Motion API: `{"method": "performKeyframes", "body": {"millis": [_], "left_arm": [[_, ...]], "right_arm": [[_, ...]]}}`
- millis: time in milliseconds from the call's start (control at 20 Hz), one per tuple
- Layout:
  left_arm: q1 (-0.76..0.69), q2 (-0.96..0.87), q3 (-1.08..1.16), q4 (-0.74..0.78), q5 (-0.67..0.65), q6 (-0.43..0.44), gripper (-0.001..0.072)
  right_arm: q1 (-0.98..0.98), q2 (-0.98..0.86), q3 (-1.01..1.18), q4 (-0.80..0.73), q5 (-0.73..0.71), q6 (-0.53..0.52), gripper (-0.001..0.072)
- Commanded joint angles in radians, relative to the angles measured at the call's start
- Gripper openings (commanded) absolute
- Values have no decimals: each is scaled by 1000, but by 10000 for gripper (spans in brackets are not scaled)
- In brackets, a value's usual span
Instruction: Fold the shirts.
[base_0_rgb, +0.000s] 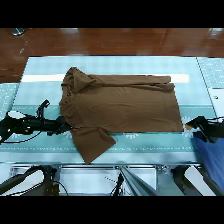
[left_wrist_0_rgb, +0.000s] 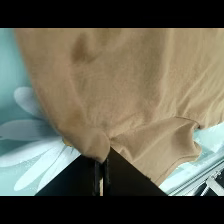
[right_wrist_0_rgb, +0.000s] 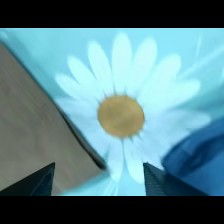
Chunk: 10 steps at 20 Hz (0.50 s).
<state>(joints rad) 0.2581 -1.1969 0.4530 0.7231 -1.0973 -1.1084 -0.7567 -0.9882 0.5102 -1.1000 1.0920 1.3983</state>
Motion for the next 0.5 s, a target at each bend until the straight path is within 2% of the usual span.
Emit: {"method": "performKeyframes", "body": {"millis": [0,150,450], "left_arm": [[-3,0,0,-2,5,1,20],[-3,0,0,-2,7,1,20],[-3,0,0,-3,14,0,20]], "right_arm": [[-14,-76,-8,103,81,-64,626],[-14,-151,-8,126,102,-81,626],[-14,-240,-7,270,76,-172,627]]}}
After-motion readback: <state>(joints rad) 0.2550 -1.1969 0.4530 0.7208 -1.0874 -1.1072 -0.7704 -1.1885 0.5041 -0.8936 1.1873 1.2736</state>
